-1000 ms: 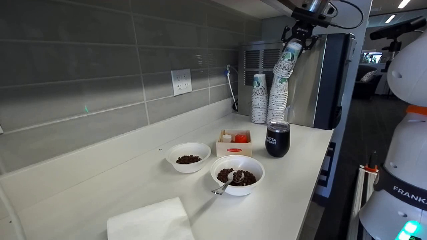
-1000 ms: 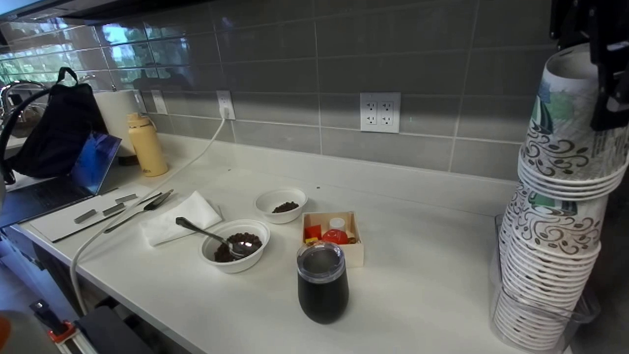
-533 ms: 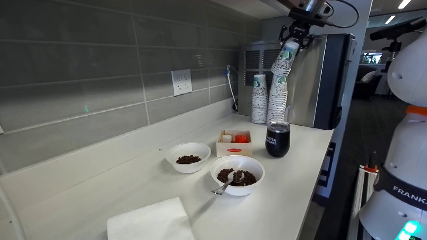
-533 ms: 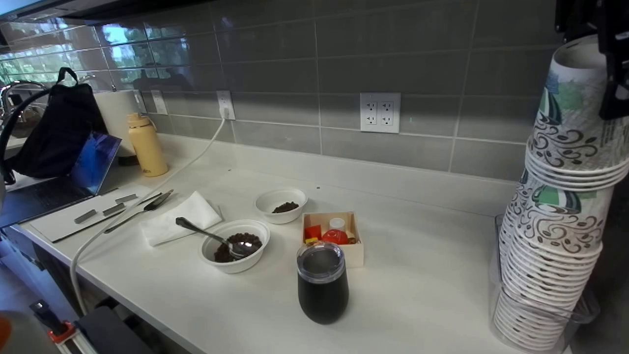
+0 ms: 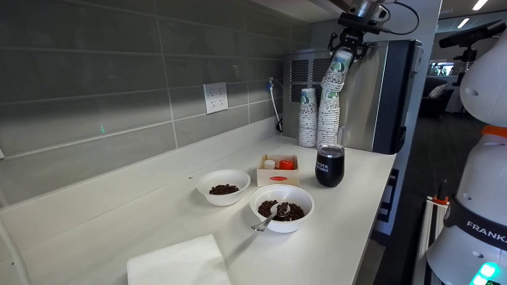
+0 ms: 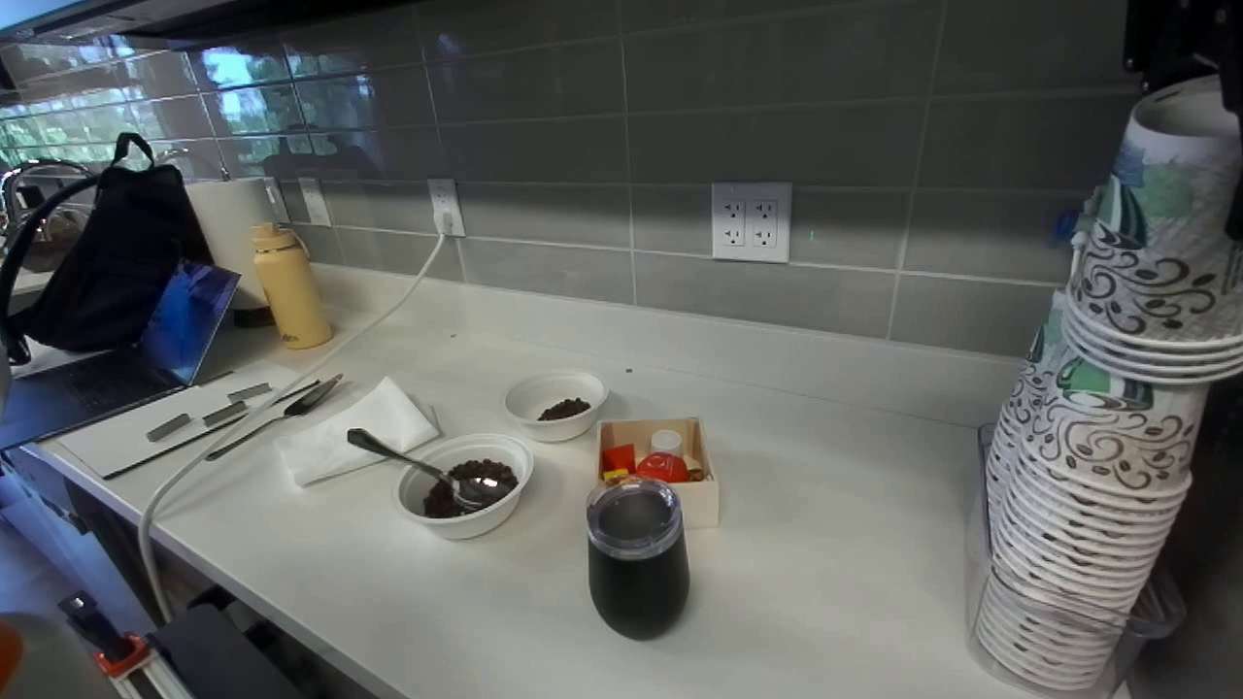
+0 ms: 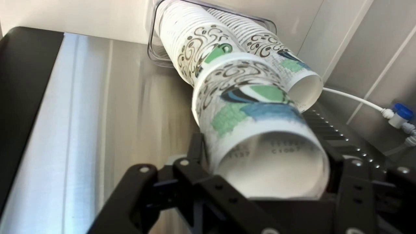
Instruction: Put the cups on the counter on the stack on the right
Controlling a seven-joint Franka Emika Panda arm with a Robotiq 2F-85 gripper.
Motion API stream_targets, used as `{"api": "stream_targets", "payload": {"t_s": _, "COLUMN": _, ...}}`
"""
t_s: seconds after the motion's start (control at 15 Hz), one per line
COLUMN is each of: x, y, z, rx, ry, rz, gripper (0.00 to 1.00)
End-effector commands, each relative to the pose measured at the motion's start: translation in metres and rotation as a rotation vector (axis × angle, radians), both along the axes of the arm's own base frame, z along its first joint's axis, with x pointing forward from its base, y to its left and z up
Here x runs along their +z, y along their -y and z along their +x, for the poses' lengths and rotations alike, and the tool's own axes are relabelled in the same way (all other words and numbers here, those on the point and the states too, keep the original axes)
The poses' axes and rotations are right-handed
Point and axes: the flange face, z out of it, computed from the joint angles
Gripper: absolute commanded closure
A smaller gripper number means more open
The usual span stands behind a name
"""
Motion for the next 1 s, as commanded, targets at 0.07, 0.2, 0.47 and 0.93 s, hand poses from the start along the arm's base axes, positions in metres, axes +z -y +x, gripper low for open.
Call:
{"api": "stream_targets", "payload": {"t_s": 0.07, "x": 0.001, "y": 0.009, "z": 0.01, "rx": -0.005, "ry": -0.013, "rz": 0.001, "gripper": 0.0}}
{"api": "stream_targets", "payload": {"t_s": 0.2, "x": 0.0, "y": 0.008, "z": 0.01, "rx": -0.002, "ry": -0.013, "rz": -0.002, "gripper": 0.0}}
{"api": "stream_targets", "payload": {"t_s": 0.47, "x": 0.004, "y": 0.003, "z": 0.01, "rx": 0.011, "ry": -0.011, "rz": -0.007, "gripper": 0.0}}
{"api": "stream_targets", "payload": {"t_s": 0.93, "x": 0.0, "y": -0.032, "z": -0.002, "rx": 0.115, "ry": -0.059, "rz": 0.039, "gripper": 0.0}}
